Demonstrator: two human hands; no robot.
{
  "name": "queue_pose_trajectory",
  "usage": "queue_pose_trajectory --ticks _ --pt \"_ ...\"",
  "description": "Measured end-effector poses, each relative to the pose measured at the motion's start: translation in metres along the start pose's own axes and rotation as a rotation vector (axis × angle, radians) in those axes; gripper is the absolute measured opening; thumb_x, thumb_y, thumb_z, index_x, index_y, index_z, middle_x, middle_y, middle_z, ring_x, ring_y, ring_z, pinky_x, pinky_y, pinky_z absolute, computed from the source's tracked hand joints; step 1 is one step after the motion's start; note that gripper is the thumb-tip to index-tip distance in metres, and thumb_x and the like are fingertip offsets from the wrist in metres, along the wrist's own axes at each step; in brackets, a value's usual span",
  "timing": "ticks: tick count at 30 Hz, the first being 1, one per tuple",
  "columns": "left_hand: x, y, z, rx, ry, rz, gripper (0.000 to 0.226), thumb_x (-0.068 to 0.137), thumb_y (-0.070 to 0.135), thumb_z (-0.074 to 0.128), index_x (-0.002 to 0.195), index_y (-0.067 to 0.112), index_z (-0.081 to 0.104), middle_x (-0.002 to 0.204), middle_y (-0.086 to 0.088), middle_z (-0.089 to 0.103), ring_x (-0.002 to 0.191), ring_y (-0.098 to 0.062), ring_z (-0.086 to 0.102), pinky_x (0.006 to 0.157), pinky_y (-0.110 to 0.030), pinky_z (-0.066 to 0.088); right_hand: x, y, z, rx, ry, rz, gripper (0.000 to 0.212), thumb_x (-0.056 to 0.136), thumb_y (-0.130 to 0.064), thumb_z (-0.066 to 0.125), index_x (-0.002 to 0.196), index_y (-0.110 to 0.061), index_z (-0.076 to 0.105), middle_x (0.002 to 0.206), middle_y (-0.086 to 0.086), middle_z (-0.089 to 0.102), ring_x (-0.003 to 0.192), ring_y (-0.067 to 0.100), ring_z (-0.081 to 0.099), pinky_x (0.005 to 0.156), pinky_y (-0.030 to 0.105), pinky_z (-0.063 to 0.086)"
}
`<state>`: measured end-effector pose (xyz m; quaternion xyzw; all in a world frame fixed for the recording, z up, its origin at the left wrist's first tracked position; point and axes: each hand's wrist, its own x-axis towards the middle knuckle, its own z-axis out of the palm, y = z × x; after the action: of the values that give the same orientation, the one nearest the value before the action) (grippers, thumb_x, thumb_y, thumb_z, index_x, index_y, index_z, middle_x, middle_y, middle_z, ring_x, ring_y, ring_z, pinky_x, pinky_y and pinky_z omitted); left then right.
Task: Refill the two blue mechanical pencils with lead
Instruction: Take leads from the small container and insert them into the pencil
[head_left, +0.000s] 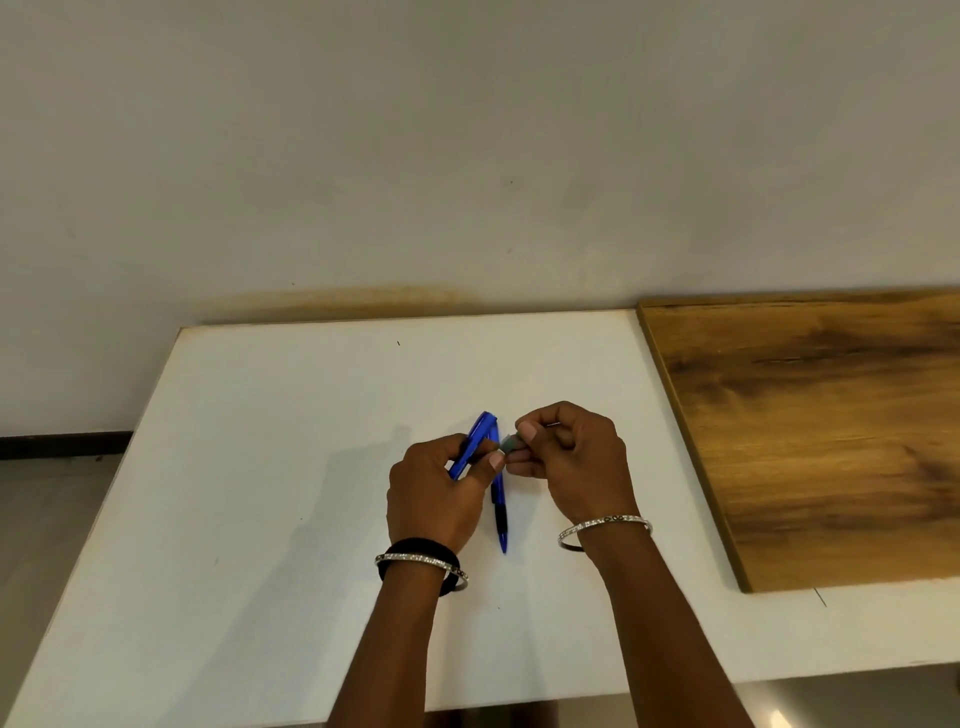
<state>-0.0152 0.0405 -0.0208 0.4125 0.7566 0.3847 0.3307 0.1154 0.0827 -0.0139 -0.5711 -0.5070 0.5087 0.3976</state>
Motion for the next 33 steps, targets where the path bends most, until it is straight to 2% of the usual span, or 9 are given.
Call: queue_pose_trajectory --ticks 3,7,10,13,18,23,25,28,33 --pt "0.000 0.000 0.001 -0.011 0.007 -0.014 0.012 0.077 0.037 0.074 0.083 0.027 0.075 0.084 0.008 0.072 0.077 -0.015 0.062 0.063 -0.020 0.043 0.000 -0.001 -0.004 0.045 0.046 0.014 0.005 0.089 -0.007 0.065 0.085 -0.007 0.068 0.075 0.011 0.075 0.064 0.018 0.074 0.060 0.024 0.060" --pt "0.001 0.000 -0.003 -0.071 0.041 -0.043 0.005 0.078 0.036 0.075 0.075 0.034 0.071 0.077 0.011 0.070 0.072 -0.009 0.062 0.059 -0.016 0.041 0.002 0.004 -0.018 -0.198 0.086 -0.054 0.018 0.086 -0.011 0.069 0.074 -0.025 0.069 0.068 -0.002 0.072 0.059 0.010 0.070 0.055 0.015 0.056" --pt "0.001 0.001 -0.003 -0.104 0.036 -0.060 0.005 0.078 0.036 0.075 0.077 0.033 0.071 0.078 0.011 0.071 0.073 -0.006 0.062 0.060 -0.014 0.041 0.002 0.010 -0.019 -0.434 -0.011 -0.028 0.007 0.084 -0.016 0.071 0.078 -0.018 0.073 0.066 -0.002 0.071 0.056 0.012 0.067 0.060 0.024 0.058" --pt "0.001 0.002 -0.001 -0.118 0.021 -0.067 0.007 0.077 0.037 0.075 0.080 0.032 0.073 0.080 0.010 0.071 0.076 -0.008 0.062 0.062 -0.015 0.042 0.000 0.014 -0.009 -0.657 -0.087 -0.048 0.005 0.083 -0.022 0.072 0.086 -0.018 0.073 0.076 0.001 0.072 0.069 0.018 0.068 0.075 0.032 0.057" --pt "0.001 0.000 -0.001 -0.142 -0.004 -0.058 0.007 0.076 0.037 0.077 0.080 0.032 0.073 0.082 0.007 0.072 0.081 -0.014 0.065 0.069 -0.022 0.046 0.001 0.015 -0.004 -0.722 -0.079 -0.002 0.015 0.080 -0.028 0.076 0.088 -0.018 0.069 0.082 0.002 0.071 0.071 0.016 0.063 0.074 0.030 0.055" --pt "0.001 0.001 -0.002 -0.157 -0.020 -0.042 0.009 0.072 0.035 0.079 0.073 0.034 0.071 0.078 0.012 0.072 0.079 -0.008 0.066 0.068 -0.021 0.048 0.001 0.015 -0.003 -0.785 -0.071 0.007 0.021 0.080 -0.033 0.075 0.094 -0.019 0.066 0.077 -0.003 0.061 0.074 0.015 0.058 0.075 0.028 0.050" --pt "0.001 0.000 -0.003 -0.163 -0.012 -0.042 0.010 0.070 0.036 0.081 0.073 0.032 0.072 0.077 0.013 0.073 0.079 -0.005 0.066 0.066 -0.019 0.046 0.002 0.011 -0.005 -0.706 0.027 -0.038 0.016 0.082 -0.033 0.073 0.088 -0.020 0.067 0.072 -0.004 0.064 0.068 0.014 0.062 0.072 0.028 0.054" --pt "0.001 -0.001 -0.003 -0.164 -0.005 -0.036 0.011 0.069 0.038 0.081 0.074 0.031 0.073 0.075 0.013 0.073 0.077 -0.003 0.066 0.065 -0.017 0.044 0.003 0.001 -0.009 -0.342 0.157 -0.030 0.008 0.085 -0.028 0.070 0.083 -0.021 0.069 0.067 -0.005 0.070 0.057 0.010 0.068 0.062 0.025 0.061" --pt "0.000 0.001 -0.003 -0.143 -0.030 0.010 0.009 0.070 0.037 0.081 0.074 0.034 0.073 0.072 0.017 0.071 0.074 0.000 0.066 0.063 -0.013 0.043 -0.002 -0.004 -0.010 -0.076 -0.073 0.041 0.011 0.085 -0.015 0.070 0.095 -0.015 0.075 0.082 0.007 0.076 0.071 0.018 0.074 0.072 0.028 0.061"
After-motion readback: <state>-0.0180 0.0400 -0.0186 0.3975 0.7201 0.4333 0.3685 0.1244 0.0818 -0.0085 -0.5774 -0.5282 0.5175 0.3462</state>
